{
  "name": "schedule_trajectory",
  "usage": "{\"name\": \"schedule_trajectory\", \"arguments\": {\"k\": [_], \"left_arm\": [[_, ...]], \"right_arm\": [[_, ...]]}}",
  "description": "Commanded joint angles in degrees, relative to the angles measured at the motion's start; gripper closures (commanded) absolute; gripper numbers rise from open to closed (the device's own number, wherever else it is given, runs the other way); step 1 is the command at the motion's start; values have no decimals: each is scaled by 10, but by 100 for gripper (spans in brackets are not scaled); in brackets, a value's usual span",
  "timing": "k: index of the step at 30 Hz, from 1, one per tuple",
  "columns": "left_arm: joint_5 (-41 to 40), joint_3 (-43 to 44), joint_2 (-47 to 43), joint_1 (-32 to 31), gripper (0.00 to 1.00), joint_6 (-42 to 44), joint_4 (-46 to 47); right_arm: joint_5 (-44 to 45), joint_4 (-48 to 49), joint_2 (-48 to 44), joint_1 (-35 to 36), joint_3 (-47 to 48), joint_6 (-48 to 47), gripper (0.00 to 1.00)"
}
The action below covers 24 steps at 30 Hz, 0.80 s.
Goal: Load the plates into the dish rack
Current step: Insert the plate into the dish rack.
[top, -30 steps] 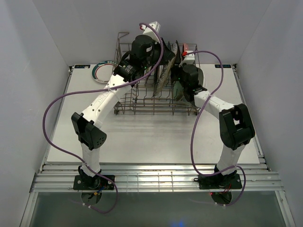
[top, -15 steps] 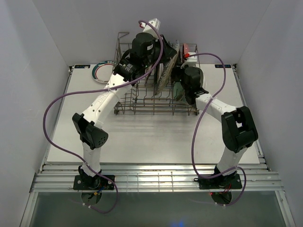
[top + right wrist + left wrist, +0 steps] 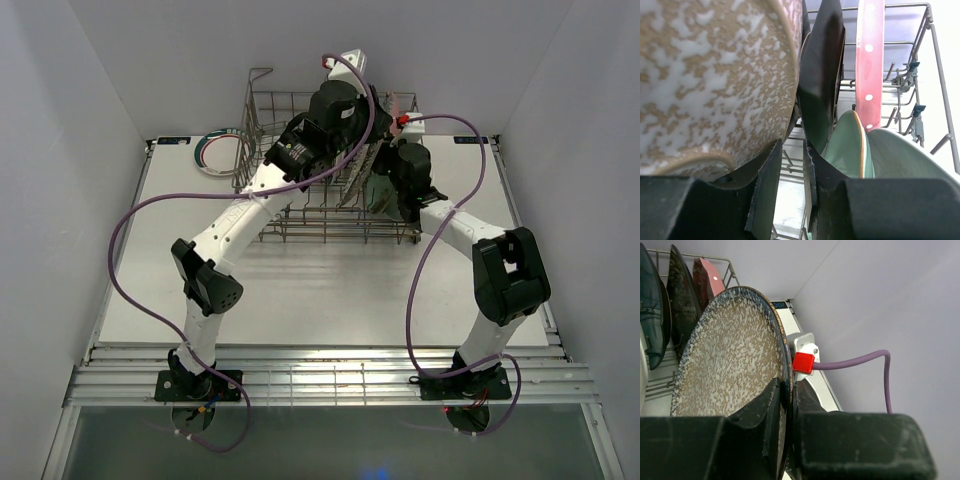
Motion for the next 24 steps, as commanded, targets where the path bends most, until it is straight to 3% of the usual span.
{"name": "schedule_trajectory", "arguments": {"k": [1,24], "left_arm": [[43,62,-39,-26,100,-45,103],[21,75,-39,-26,100,-51,82]], "right_arm": [[-26,35,0,1,4,4,70],[-97,44,9,7,34,3,70]]}}
